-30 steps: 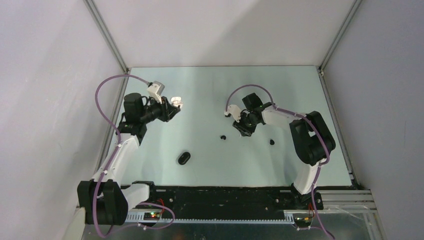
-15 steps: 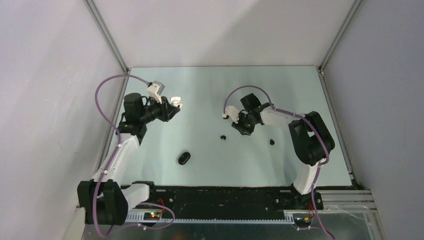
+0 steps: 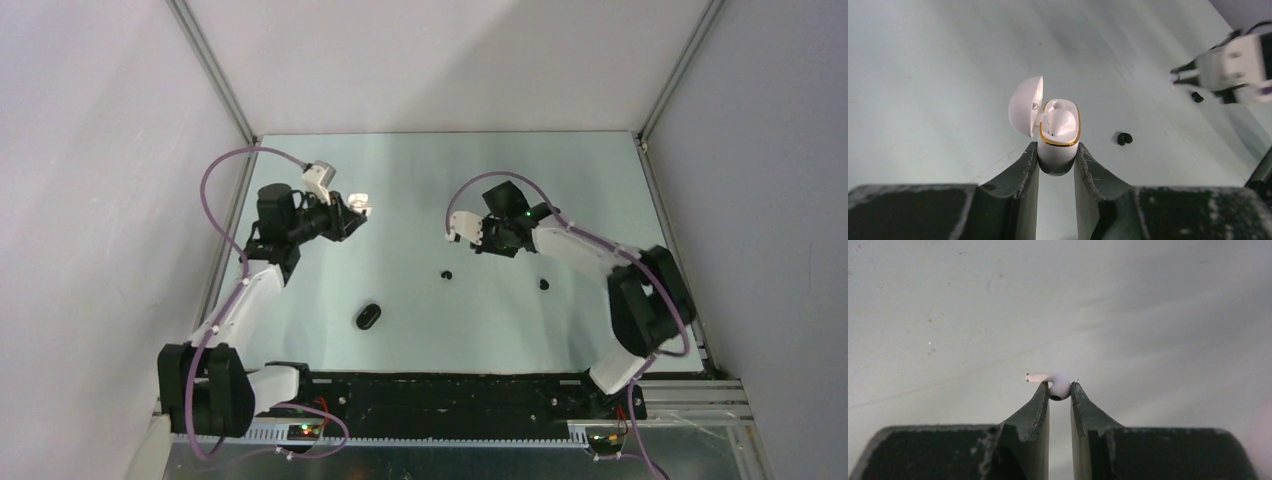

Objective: Insert the wireless bluetooth earbuds into the charging case
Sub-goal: Pick up the earbud from the center of the board, then place the earbud in the charging case.

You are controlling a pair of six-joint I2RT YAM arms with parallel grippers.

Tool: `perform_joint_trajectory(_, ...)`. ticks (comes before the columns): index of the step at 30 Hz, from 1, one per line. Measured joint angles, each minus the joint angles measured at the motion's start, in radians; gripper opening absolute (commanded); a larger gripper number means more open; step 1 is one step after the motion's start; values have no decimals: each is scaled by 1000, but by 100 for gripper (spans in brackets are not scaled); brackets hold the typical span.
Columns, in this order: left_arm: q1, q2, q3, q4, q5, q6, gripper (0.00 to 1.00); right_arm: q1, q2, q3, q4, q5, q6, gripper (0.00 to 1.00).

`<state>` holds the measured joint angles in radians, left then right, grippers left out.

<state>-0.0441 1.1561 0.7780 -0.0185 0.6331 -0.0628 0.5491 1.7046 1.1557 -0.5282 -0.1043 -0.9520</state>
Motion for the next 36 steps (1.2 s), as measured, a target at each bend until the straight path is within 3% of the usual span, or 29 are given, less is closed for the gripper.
perform_joint_trajectory(4,-75,64,0,50,-4,-37,0,58,-153,27,-24,116,-46,0)
perform_joint_trajectory(10,-201,156,13,164,31,-104,0,112,-337,47,71,202,-24,0)
perform_joint_trajectory(13,-243,189,31,232,64,-141,0,111,-417,9,202,192,3,0)
perform_joint_trajectory(18,-266,204,60,336,142,-222,0,145,-571,-205,516,140,-19,0)
perform_joint_trajectory(22,-272,194,65,398,157,-244,0,211,-559,-258,707,137,-66,0)
perform_joint_trajectory(27,-330,106,13,452,40,-216,0,273,-532,-260,898,142,-109,0)
perform_joint_trajectory(36,-396,63,-12,571,-132,-164,0,319,-514,-260,995,142,-126,0)
